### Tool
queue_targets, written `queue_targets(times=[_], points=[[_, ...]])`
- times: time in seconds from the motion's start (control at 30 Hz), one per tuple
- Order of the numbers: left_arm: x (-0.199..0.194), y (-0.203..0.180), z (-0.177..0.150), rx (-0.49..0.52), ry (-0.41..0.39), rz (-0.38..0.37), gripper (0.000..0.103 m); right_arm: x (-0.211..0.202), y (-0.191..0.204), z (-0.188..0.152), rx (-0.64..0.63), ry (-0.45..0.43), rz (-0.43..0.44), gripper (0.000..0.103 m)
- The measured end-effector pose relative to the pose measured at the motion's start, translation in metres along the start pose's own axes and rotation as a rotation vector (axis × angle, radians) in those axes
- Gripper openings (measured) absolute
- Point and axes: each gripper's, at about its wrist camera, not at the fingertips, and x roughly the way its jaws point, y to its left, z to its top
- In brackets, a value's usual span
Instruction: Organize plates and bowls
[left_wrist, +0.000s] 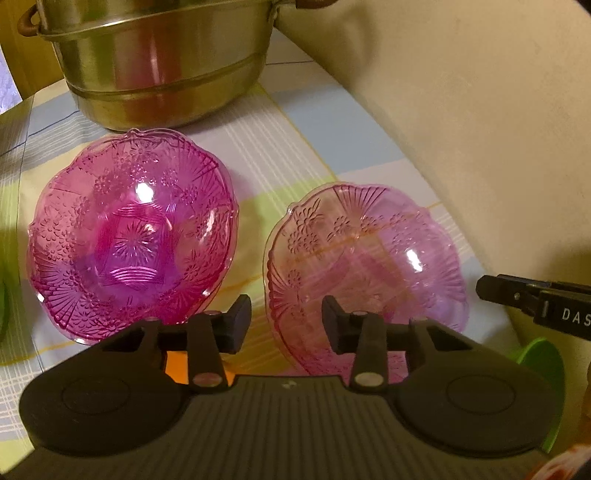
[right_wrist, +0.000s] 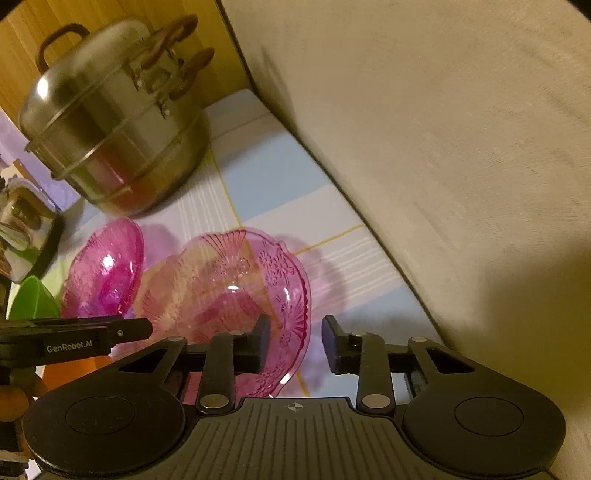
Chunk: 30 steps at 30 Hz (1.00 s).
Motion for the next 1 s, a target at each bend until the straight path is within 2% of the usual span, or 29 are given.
queue_targets(times=[0.37,0.67,0.9,1.0], points=[[0.015,-0.004,0.004,0.046,0.027,0.04,0.032,0.029,-0.002,0.001,0.007,0.083,-0.003,0.021],[0.024,-0.005,0.003,0.075,0.049,0.05,0.022,0.038,-0.001,0.001,-0.007,0.104,-0.021,0.016],[0.023,-0.005,0.001,0.087,0.025,0.059,0.013,0.041,-0.002,0.001,-0.018,0.101,-0.031,0.01],[0.021,-0.005,0.001,0.084,0.021,0.053,0.012,0.04,-0.003,0.0,-0.021,0.098,-0.034,0.01]])
